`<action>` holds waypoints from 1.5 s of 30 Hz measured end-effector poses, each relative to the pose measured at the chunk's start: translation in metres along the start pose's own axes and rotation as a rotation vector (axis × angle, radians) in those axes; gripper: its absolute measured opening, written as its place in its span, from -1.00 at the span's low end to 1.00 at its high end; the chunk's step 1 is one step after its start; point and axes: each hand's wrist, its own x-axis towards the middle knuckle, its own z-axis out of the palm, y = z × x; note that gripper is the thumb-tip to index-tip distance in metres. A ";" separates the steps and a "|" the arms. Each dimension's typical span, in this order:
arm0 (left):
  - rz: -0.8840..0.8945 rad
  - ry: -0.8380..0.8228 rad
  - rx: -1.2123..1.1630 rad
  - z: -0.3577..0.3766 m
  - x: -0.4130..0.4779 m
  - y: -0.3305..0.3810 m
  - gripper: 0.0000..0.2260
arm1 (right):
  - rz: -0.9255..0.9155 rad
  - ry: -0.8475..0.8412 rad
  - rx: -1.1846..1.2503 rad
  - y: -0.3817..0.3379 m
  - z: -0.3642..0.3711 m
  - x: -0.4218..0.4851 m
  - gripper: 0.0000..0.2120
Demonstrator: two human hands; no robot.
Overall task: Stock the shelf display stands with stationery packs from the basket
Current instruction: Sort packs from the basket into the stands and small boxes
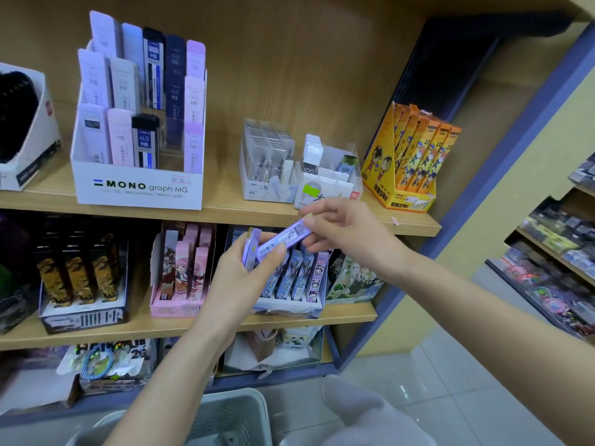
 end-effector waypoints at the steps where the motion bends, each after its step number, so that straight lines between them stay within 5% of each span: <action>1: -0.020 0.009 -0.021 0.000 0.001 0.000 -0.94 | -0.036 0.041 0.009 -0.002 -0.004 0.000 -0.90; 5: -0.148 0.025 -0.159 -0.003 0.003 0.003 -0.86 | -0.238 0.356 -0.053 -0.011 -0.033 0.011 -0.88; 10: -0.156 0.044 -0.127 -0.001 0.004 0.002 -0.94 | -0.471 0.724 -0.406 -0.007 -0.066 0.040 -0.89; 15: -0.132 0.021 -0.072 0.001 0.005 -0.004 -0.85 | -0.440 0.679 -0.744 0.005 -0.078 0.064 -0.83; 19: -0.129 0.021 -0.073 0.000 0.006 -0.005 -0.90 | -0.470 0.707 -0.813 0.004 -0.082 0.077 -0.80; 25: -0.134 0.021 -0.061 0.000 0.010 -0.010 -0.88 | -0.363 0.526 -0.902 0.002 -0.091 0.099 -0.80; 38: -0.156 0.011 -0.057 0.002 0.009 -0.007 -0.86 | -0.296 0.614 -0.907 0.008 -0.084 0.112 -0.85; 45: -0.169 -0.007 -0.182 0.000 0.008 -0.003 -0.83 | -0.527 0.670 -0.804 0.002 -0.048 0.068 -0.82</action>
